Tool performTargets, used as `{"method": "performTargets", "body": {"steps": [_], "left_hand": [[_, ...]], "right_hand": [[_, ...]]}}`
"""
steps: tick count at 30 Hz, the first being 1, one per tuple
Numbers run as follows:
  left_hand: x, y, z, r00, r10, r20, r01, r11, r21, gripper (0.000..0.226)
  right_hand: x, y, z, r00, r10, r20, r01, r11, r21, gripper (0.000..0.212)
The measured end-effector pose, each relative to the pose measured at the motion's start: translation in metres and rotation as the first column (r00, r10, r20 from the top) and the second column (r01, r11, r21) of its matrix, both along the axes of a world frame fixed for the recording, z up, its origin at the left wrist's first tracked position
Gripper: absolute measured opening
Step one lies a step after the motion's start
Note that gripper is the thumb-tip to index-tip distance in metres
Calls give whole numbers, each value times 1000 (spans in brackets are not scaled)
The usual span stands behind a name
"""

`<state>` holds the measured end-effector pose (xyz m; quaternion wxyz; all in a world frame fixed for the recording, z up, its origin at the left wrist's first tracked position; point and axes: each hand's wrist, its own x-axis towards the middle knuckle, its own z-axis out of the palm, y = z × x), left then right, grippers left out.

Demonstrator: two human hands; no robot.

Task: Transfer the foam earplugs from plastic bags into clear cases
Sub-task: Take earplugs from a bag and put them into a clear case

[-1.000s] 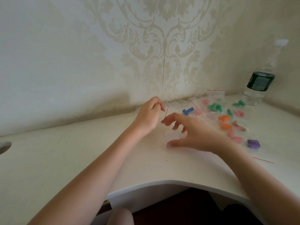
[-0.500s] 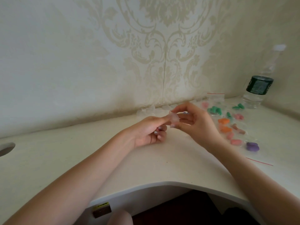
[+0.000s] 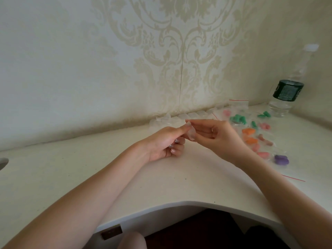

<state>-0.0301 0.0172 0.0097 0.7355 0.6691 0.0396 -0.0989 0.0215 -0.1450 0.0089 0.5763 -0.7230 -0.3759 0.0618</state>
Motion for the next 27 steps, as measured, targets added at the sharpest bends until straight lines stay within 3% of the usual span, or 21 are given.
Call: {"method": "performTargets", "body": {"steps": [4,6,9,12,14,16,20,23,27], "left_hand": [[-2,2,1,998,-56,-17,56,998,10,46],[-4,4,2,991,-128,-42,129,991,17,49],[-7,4,2,962,-266,-65,267,964,9,37],[-5,2,1,961,-267,-72,269,963,15,29],[-4,-2,0,975,-210,-66,216,972,91,28],[-6,-4,1,990,-138,-9,135,951,279,22],[-7,2,2,980,-164,109,47,731,681,18],[-4,8,0,983,-131,132,-7,686,728,20],[-4,10,-2,985,-105,138,-24,702,712,30]], "right_hand": [[4,-2,3,999,-44,21,45,999,-25,27],[5,-5,9,996,-56,-69,60,997,46,27],[6,-8,14,986,-50,-157,67,992,105,21],[10,-6,9,977,-145,-156,157,985,68,6],[14,-5,3,963,-199,-183,210,977,44,9],[16,-5,1,952,-241,-190,248,968,17,11],[16,-1,-3,958,-271,-98,264,961,-75,15],[15,2,-5,959,-284,19,284,950,-128,13],[16,4,-10,959,-262,109,278,944,-179,6]]}}
